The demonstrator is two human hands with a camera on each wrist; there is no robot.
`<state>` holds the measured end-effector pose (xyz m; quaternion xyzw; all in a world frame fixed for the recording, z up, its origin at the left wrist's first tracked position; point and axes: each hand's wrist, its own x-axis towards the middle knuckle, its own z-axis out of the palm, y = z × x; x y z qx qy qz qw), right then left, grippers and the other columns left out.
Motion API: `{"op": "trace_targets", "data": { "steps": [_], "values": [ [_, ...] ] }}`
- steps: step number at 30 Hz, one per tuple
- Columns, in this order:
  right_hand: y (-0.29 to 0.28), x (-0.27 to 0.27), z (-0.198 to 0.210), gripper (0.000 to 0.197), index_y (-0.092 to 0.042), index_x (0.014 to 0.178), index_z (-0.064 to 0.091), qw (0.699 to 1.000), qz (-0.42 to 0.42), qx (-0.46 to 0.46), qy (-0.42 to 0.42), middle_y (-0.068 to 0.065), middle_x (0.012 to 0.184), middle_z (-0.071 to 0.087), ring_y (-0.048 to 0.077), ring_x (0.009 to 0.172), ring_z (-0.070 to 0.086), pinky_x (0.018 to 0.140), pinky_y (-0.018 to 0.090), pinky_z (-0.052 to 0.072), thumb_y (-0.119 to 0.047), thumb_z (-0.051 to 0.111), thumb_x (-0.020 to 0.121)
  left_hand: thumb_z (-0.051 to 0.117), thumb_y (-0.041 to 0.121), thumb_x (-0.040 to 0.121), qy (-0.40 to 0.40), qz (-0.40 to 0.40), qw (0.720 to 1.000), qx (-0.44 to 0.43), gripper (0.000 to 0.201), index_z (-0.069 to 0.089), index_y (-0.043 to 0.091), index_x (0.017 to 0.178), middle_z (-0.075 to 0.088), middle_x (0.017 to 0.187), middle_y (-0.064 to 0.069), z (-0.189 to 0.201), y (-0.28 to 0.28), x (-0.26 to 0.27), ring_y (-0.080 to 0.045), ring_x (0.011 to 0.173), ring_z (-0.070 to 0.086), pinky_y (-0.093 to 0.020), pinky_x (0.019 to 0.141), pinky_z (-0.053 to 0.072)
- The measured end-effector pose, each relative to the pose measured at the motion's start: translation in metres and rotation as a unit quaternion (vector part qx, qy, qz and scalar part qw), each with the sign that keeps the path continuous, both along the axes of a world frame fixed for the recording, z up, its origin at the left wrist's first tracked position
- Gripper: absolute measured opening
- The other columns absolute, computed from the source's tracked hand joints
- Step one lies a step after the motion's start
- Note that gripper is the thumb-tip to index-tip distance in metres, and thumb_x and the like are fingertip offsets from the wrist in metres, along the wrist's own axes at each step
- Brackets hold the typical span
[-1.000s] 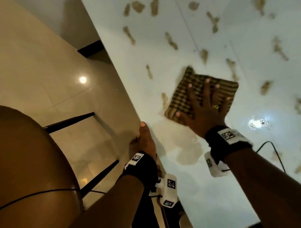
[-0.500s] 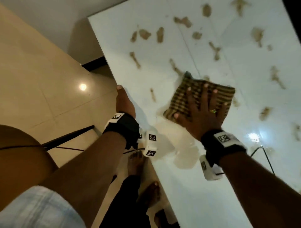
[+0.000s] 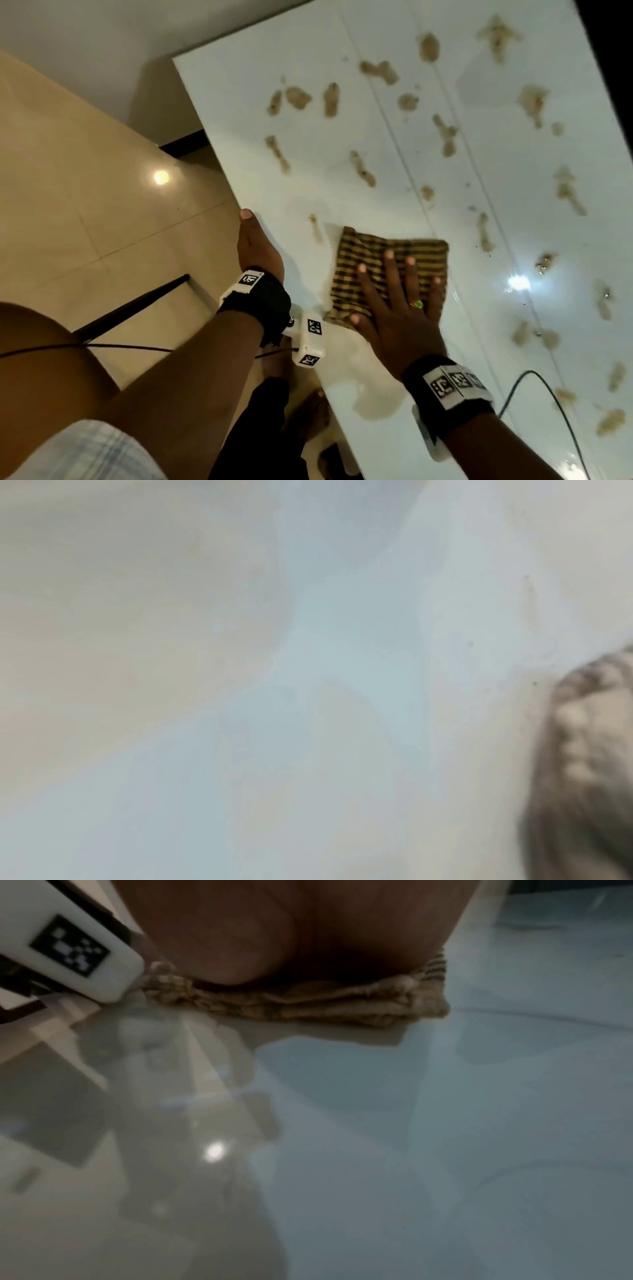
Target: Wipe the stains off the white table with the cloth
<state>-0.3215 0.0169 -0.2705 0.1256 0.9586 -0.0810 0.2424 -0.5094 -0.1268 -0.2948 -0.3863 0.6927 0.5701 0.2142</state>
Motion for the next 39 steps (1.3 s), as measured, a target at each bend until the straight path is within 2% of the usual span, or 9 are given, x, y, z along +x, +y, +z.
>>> {"op": "trace_targets", "data": {
  "steps": [5, 8, 14, 17, 19, 22, 26, 34, 39],
  "values": [
    [0.0, 0.073, 0.005, 0.082, -0.033, 0.158, 0.012, 0.996, -0.055, 0.012, -0.065, 0.014, 0.167, -0.009, 0.044, 0.151, -0.005, 0.112, 0.072, 0.006, -0.079, 0.019, 0.09, 0.023, 0.057, 0.102, -0.029, -0.044, 0.998, 0.019, 0.066, 0.022, 0.02, 0.156, 0.022, 0.164, -0.002, -0.01, -0.009, -0.001, -0.022, 0.151, 0.022, -0.036, 0.124, 0.014],
    [-0.024, 0.063, 0.007, 0.088, -0.034, 0.157, 0.008, 0.993, -0.083, -0.01, -0.085, 0.022, 0.165, -0.007, 0.05, 0.149, -0.005, 0.111, 0.075, 0.006, -0.084, 0.02, 0.085, 0.024, 0.068, 0.096, -0.069, -0.039, 0.996, 0.037, 0.075, 0.019, 0.026, 0.157, 0.02, 0.165, -0.001, -0.019, -0.016, -0.002, -0.024, 0.15, 0.023, -0.046, 0.124, 0.017],
    [-0.036, -0.054, -0.002, 0.087, -0.047, 0.155, -0.002, 0.999, -0.006, -0.033, -0.003, 0.014, 0.165, -0.017, 0.046, 0.149, -0.012, 0.111, 0.074, -0.006, -0.087, 0.023, 0.083, 0.029, 0.079, 0.088, -0.096, -0.014, 0.991, 0.088, 0.084, 0.024, 0.03, 0.156, 0.028, 0.162, 0.001, -0.02, -0.019, -0.002, -0.027, 0.148, 0.028, -0.051, 0.122, 0.021],
    [-0.01, -0.132, -0.01, 0.084, -0.053, 0.15, -0.014, 0.999, -0.03, -0.029, 0.023, 0.005, 0.163, -0.028, 0.039, 0.148, -0.023, 0.112, 0.07, -0.014, -0.087, 0.022, 0.083, 0.043, 0.102, 0.049, -0.112, -0.025, 0.984, 0.133, 0.122, 0.037, 0.033, 0.15, 0.041, 0.156, -0.005, -0.018, -0.026, -0.002, -0.031, 0.14, 0.042, -0.054, 0.117, 0.031],
    [0.011, -0.159, -0.011, 0.083, -0.053, 0.15, -0.016, 0.998, -0.05, -0.024, 0.02, 0.002, 0.163, -0.029, 0.036, 0.149, -0.025, 0.113, 0.069, -0.012, -0.087, 0.022, 0.083, 0.056, 0.1, 0.035, -0.114, -0.028, 0.979, 0.165, 0.131, 0.043, 0.033, 0.147, 0.049, 0.15, -0.006, -0.026, -0.034, -0.006, -0.032, 0.134, 0.049, -0.054, 0.114, 0.036],
    [0.019, -0.144, -0.005, 0.085, -0.05, 0.152, -0.016, 0.997, -0.069, -0.022, 0.004, 0.001, 0.163, -0.028, 0.034, 0.149, -0.024, 0.113, 0.07, -0.009, -0.086, 0.019, 0.083, 0.059, 0.093, 0.053, -0.075, -0.022, 0.98, 0.184, 0.111, 0.043, 0.036, 0.147, 0.049, 0.151, 0.002, -0.025, -0.033, -0.043, -0.026, 0.135, 0.05, -0.051, 0.116, 0.034],
    [-0.016, -0.095, 0.006, 0.091, -0.044, 0.155, -0.01, 0.996, -0.072, -0.019, -0.043, 0.011, 0.163, -0.027, 0.042, 0.148, -0.021, 0.112, 0.073, -0.005, -0.089, 0.013, 0.079, 0.037, 0.079, 0.085, -0.031, -0.026, 0.99, 0.136, 0.082, 0.038, 0.03, 0.151, 0.044, 0.154, 0.0, -0.005, -0.022, -0.086, -0.025, 0.14, 0.043, -0.048, 0.119, 0.03],
    [-0.017, -0.23, -0.007, 0.09, -0.057, 0.145, -0.023, 0.999, 0.019, -0.039, -0.008, 0.0, 0.156, -0.042, 0.036, 0.144, -0.035, 0.111, 0.069, -0.016, -0.091, 0.026, 0.078, 0.041, 0.098, 0.057, -0.007, -0.033, 0.991, 0.131, 0.108, 0.044, 0.036, 0.145, 0.049, 0.15, 0.001, -0.024, -0.022, -0.085, -0.026, 0.137, 0.047, -0.051, 0.115, 0.035],
    [0.02, -0.241, 0.0, 0.087, -0.055, 0.146, -0.024, 0.999, -0.028, -0.034, -0.023, -0.005, 0.157, -0.04, 0.029, 0.146, -0.033, 0.114, 0.065, -0.016, -0.088, 0.024, 0.081, 0.034, 0.078, 0.081, 0.025, -0.028, 0.993, 0.111, 0.086, 0.039, 0.027, 0.15, 0.046, 0.152, -0.005, -0.006, -0.019, -0.085, -0.027, 0.139, 0.042, -0.049, 0.119, 0.03]
  ]
}}
